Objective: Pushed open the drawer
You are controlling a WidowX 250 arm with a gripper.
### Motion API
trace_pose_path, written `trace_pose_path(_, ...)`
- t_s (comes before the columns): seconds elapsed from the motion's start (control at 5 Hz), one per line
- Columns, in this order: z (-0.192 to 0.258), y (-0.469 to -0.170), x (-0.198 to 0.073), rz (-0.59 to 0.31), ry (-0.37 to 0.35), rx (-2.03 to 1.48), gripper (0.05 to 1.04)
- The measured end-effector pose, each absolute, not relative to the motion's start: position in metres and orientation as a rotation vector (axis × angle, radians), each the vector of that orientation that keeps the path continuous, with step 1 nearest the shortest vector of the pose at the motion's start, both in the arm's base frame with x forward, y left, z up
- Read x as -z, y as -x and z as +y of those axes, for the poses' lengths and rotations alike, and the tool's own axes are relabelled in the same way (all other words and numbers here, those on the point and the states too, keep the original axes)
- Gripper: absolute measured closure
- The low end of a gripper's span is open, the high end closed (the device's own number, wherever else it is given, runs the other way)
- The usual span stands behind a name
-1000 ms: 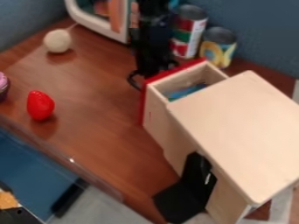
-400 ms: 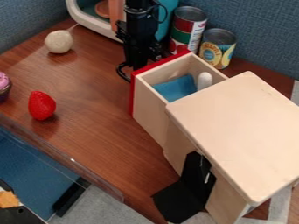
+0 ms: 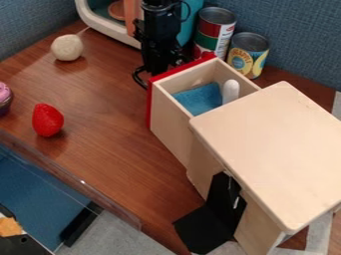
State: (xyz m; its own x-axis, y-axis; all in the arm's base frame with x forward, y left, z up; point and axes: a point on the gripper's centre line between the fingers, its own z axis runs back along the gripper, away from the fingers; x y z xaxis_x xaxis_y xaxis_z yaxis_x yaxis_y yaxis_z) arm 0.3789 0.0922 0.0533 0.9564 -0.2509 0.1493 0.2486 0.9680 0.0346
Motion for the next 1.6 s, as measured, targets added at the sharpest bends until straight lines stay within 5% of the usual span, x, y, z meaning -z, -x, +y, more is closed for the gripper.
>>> trace_pose_path(0.8, 0.085, -0.383, -0.049, -0.109, -0.006, 0.428, 0.907)
trace_pose_path(1.2, 0.078, -0.386, -0.047, -0.113, 0.003, 0.485, 0.353)
trace_pose_path(1.4, 0.075, -0.382, -0.072, -0.165, -0.015, 0.486, 0.098)
trace_pose_path(1.6, 0.061, -0.377, -0.109, -0.231, -0.053, 0.506, 0.077)
